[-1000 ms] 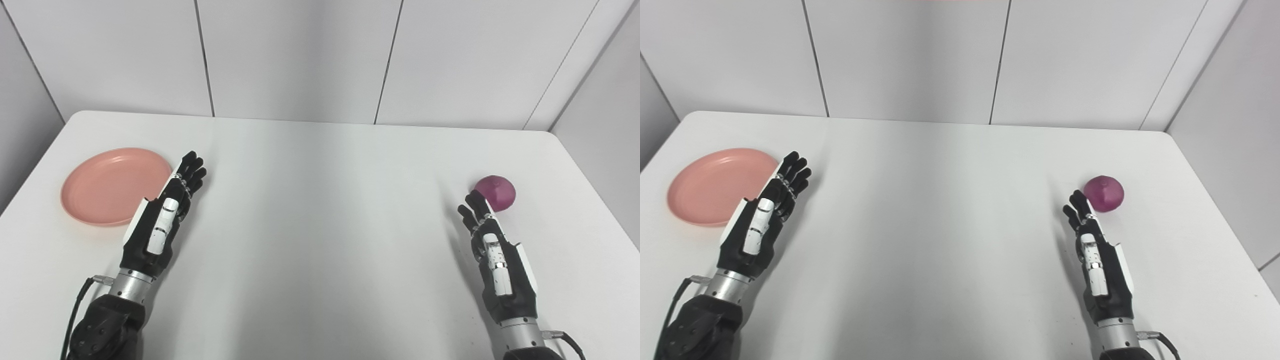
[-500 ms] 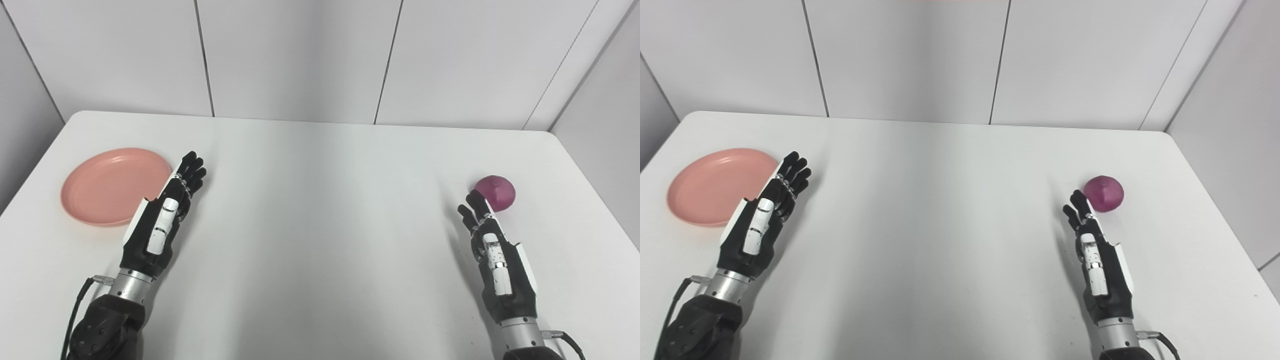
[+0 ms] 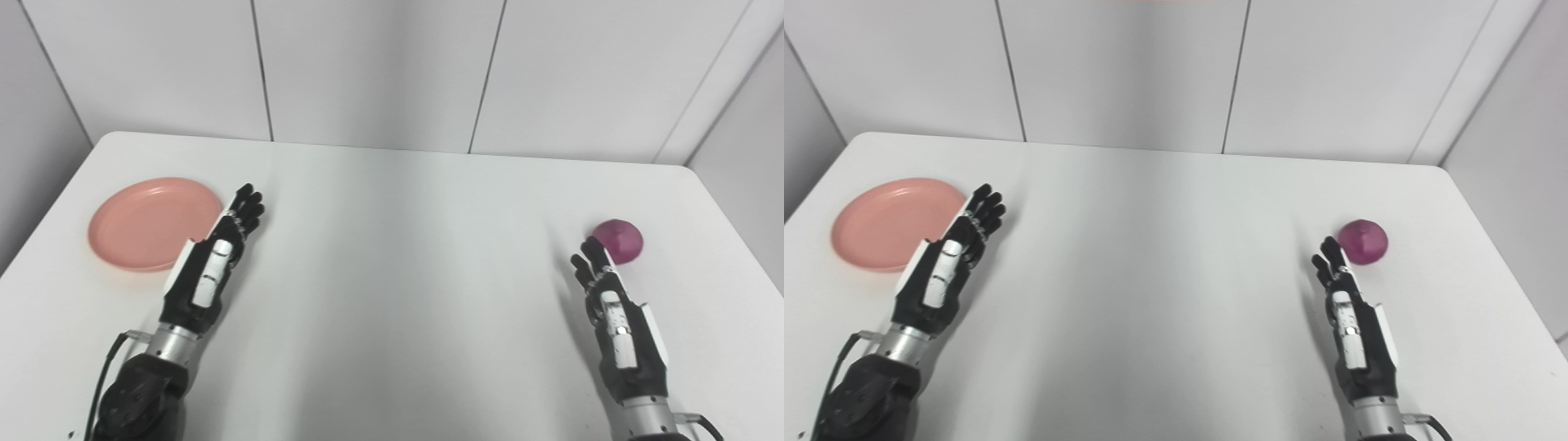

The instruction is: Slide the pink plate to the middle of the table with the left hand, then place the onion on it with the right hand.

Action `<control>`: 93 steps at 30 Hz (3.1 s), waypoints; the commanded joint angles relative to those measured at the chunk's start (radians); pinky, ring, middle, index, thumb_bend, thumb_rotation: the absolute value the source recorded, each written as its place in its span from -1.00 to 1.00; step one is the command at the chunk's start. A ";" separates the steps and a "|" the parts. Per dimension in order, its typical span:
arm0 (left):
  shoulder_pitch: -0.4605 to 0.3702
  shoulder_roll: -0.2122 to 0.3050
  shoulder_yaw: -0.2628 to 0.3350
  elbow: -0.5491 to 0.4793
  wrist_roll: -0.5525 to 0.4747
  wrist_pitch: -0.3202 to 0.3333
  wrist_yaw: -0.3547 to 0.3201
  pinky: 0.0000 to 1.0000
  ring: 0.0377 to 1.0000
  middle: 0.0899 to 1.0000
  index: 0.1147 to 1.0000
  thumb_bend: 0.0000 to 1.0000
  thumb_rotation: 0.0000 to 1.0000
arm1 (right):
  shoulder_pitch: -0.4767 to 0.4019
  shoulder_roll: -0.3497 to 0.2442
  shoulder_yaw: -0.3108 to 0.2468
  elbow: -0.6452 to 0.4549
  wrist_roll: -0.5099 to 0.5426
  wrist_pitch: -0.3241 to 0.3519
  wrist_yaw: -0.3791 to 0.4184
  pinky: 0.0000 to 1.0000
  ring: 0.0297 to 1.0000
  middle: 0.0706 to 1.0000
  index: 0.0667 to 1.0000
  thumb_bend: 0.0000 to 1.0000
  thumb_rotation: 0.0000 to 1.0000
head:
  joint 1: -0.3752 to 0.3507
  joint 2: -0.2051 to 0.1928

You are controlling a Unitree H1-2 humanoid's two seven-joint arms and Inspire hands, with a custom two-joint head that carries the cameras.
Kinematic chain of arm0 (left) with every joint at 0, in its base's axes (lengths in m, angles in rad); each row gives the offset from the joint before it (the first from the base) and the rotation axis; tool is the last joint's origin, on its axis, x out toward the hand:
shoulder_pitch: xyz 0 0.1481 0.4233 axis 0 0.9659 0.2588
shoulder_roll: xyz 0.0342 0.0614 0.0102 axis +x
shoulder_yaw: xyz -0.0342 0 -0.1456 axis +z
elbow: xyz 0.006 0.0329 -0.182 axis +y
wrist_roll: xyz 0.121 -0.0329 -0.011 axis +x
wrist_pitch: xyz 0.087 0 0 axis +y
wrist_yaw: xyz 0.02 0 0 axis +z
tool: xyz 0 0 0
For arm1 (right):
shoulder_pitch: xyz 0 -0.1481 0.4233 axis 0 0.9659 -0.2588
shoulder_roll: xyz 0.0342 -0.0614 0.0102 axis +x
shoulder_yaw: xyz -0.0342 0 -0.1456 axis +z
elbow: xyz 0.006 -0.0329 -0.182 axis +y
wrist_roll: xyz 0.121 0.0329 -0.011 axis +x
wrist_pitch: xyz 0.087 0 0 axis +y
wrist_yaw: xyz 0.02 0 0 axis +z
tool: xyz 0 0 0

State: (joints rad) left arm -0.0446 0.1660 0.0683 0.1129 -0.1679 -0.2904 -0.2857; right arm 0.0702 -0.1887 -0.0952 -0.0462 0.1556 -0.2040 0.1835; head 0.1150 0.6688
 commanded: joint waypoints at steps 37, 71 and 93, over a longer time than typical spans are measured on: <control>0.140 -0.160 -0.108 -0.014 0.127 0.119 0.136 0.95 0.89 0.89 0.85 -0.15 1.00 | 0.002 -0.026 -0.003 -0.056 0.040 0.082 -0.008 1.00 1.00 1.00 1.00 -1.00 1.00 | 0.265 -0.041; 0.157 -0.124 -0.073 -0.295 0.117 0.236 0.169 0.94 0.87 0.89 0.84 -0.11 1.00 | 0.004 -0.014 -0.005 -0.064 0.044 0.091 -0.001 1.00 1.00 1.00 1.00 -1.00 1.00 | 0.268 -0.047; 0.103 -0.090 -0.040 -0.423 0.117 0.315 0.157 0.87 0.86 0.87 0.82 -0.07 1.00 | 0.008 -0.009 -0.006 -0.086 0.048 0.114 -0.008 1.00 1.00 1.00 1.00 -1.00 1.00 | 0.274 -0.043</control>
State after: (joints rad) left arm 0.0624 0.0406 0.0242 -0.2648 -0.0572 0.0254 -0.1265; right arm 0.0844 -0.1994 -0.0970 -0.1178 0.1888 -0.0823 0.1754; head 0.3881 0.6259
